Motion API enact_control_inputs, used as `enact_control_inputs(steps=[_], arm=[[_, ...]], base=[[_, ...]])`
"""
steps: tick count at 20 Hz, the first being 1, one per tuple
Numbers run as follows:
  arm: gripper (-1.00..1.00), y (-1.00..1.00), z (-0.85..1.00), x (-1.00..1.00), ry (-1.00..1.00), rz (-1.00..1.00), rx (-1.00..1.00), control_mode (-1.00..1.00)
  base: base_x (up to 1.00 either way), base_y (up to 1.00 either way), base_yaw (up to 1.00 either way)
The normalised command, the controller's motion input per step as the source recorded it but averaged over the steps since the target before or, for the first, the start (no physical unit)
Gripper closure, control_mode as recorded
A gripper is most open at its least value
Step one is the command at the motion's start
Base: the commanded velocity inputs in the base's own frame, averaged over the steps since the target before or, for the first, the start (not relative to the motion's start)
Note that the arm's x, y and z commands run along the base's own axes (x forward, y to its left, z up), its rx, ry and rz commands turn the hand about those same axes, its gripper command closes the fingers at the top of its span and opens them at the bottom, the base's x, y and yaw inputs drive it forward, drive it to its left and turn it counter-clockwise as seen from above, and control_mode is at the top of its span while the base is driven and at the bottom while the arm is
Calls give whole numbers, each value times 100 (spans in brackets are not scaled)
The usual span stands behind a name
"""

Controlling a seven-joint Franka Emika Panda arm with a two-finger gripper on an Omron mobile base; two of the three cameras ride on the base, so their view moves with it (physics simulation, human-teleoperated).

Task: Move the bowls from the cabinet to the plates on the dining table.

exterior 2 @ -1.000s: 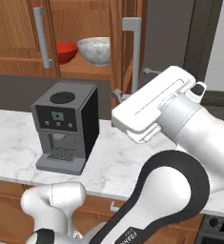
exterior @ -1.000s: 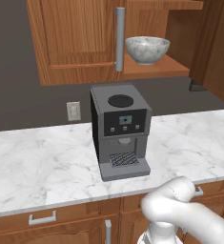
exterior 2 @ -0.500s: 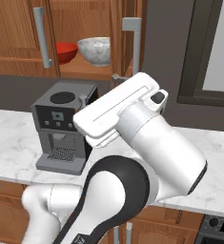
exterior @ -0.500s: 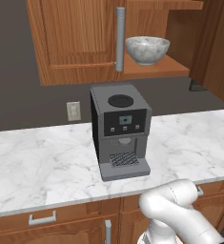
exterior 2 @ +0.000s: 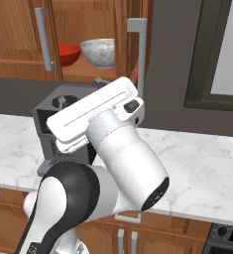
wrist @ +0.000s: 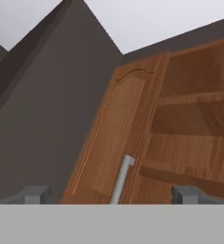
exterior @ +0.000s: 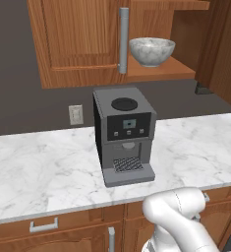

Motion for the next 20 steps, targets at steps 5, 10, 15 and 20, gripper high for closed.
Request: enact_control_inputs(steps=[5,10,15,20], arm=[[-100,41,0,0,-7,-11,-1,-100],[-100,33,7,1,-11,-15,-2,-100],[-100,22,5,6,-10,-19,-3,-100],[-100,22,-2,6,-6,-17,1,-100]], base=[[0,0,0],[0,0,0],[0,0,0],[0,0,0]])
